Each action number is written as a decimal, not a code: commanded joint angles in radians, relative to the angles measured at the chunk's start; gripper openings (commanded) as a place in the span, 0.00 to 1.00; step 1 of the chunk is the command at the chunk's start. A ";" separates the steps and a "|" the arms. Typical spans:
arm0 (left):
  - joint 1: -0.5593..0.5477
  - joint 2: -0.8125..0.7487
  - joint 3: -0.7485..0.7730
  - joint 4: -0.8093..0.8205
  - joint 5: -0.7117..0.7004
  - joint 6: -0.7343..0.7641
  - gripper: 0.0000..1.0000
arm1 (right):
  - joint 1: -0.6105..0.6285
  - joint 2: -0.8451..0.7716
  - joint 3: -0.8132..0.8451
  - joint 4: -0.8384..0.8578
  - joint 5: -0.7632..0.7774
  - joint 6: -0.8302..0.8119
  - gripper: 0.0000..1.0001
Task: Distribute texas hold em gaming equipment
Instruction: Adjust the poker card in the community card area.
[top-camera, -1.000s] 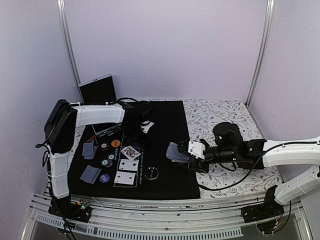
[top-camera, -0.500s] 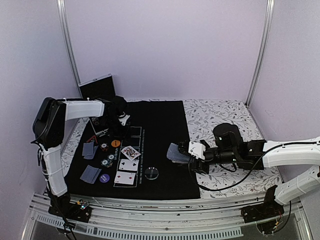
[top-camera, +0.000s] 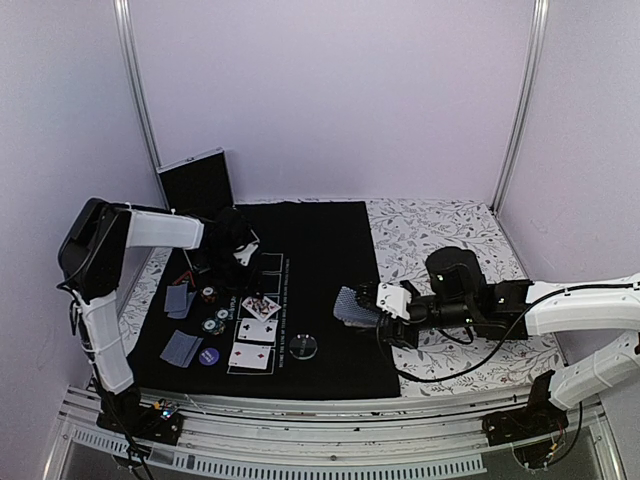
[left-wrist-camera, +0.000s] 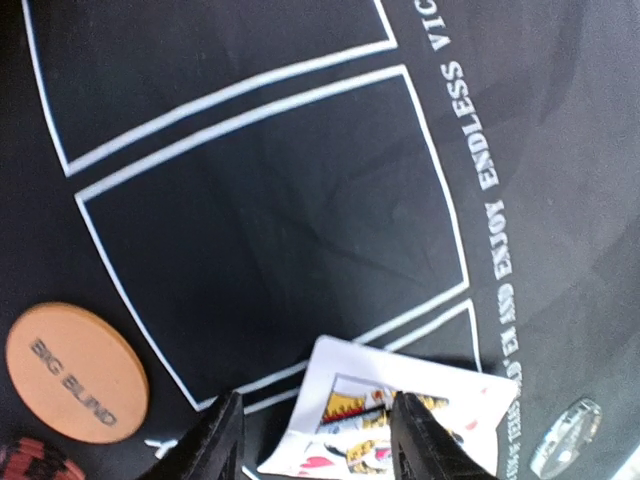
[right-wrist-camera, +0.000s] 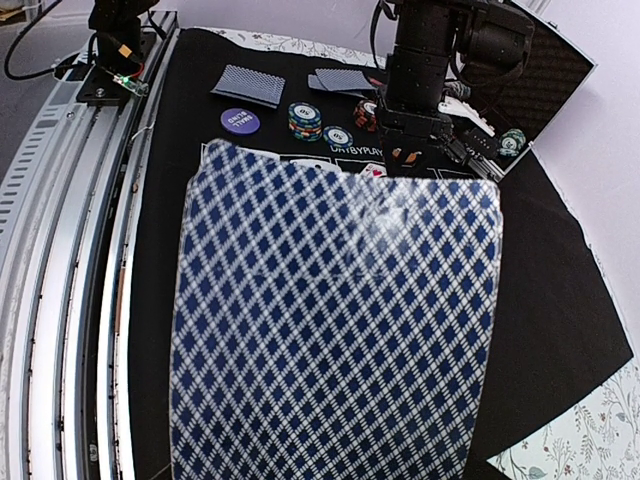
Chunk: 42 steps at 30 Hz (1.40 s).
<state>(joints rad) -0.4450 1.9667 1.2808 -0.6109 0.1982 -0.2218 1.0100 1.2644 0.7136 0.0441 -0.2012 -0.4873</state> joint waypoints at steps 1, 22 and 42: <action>0.002 -0.069 -0.095 0.032 0.092 -0.049 0.51 | 0.013 -0.028 0.020 0.001 0.005 0.010 0.51; -0.095 -0.262 -0.124 -0.071 0.045 -0.073 0.37 | 0.019 -0.074 -0.016 0.017 0.021 0.009 0.51; -0.189 0.048 0.085 -0.060 0.045 -0.038 0.24 | 0.019 -0.067 -0.036 0.041 0.023 0.032 0.51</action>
<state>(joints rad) -0.6327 1.9961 1.3384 -0.7067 0.2127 -0.2729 1.0229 1.2106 0.6807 0.0528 -0.1886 -0.4709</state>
